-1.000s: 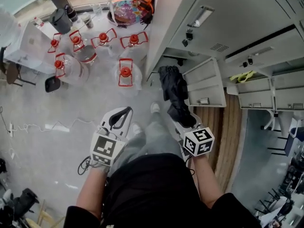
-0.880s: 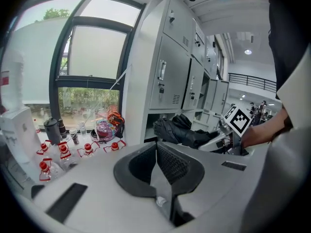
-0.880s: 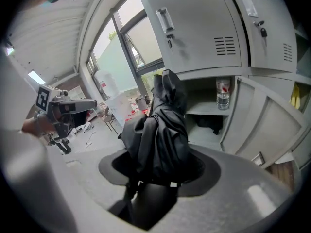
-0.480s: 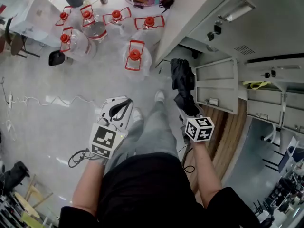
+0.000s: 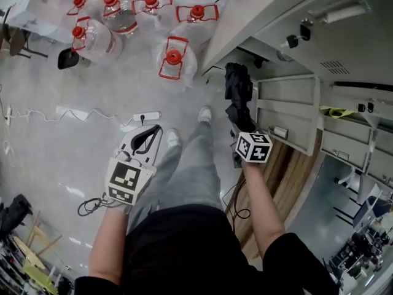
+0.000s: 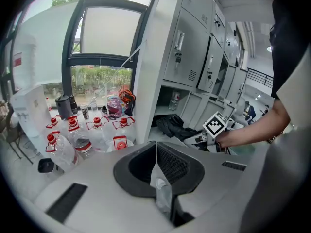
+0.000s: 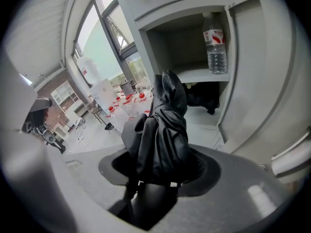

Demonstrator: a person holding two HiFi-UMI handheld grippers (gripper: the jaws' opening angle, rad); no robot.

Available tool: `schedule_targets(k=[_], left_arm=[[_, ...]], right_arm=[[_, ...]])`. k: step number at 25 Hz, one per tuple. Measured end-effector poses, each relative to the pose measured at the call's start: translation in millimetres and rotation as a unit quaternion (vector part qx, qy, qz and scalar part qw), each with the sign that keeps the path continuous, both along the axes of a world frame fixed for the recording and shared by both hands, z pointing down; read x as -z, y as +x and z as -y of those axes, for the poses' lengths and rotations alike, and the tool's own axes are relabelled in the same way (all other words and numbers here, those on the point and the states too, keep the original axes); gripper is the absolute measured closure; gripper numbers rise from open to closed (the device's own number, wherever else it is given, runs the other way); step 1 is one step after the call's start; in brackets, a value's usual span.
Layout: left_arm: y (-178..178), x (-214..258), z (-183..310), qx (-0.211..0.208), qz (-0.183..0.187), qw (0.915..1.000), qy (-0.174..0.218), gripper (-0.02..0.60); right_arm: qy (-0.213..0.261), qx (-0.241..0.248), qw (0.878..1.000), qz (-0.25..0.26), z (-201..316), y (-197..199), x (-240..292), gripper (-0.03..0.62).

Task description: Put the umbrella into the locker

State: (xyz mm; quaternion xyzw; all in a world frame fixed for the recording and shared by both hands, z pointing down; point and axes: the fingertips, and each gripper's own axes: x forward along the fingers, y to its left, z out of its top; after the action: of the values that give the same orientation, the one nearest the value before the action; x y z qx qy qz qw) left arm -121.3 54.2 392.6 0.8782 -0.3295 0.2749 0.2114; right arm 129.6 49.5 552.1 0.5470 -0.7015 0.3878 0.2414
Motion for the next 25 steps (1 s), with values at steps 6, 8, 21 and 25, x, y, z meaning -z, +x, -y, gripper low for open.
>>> schedule_targets(k=[6, 8, 21, 25], left_arm=[[-4.1, -22.3, 0.7, 0.016, 0.010, 0.9996, -0.019, 0.571], [-5.7, -29.3, 2.0, 0.024, 0.010, 0.9994, -0.025, 0.571], [-7.1, -65.7, -1.9, 0.042, 0.011, 0.9970, -0.063, 0.571], [-9.7, -71.3, 0.0, 0.045, 0.014, 0.9966, -0.068, 0.571]], right_arm=[[-0.018, -0.017, 1.000, -0.013, 26.6, 19.1, -47.7, 0.365], [-0.025, -0.021, 0.999, -0.016, 35.7, 22.7, -65.2, 0.365], [-0.080, -0.025, 0.995, -0.051, 90.6, 44.1, -143.2, 0.364], [-0.073, -0.002, 0.995, -0.070, 113.6, 41.9, -154.5, 0.358]])
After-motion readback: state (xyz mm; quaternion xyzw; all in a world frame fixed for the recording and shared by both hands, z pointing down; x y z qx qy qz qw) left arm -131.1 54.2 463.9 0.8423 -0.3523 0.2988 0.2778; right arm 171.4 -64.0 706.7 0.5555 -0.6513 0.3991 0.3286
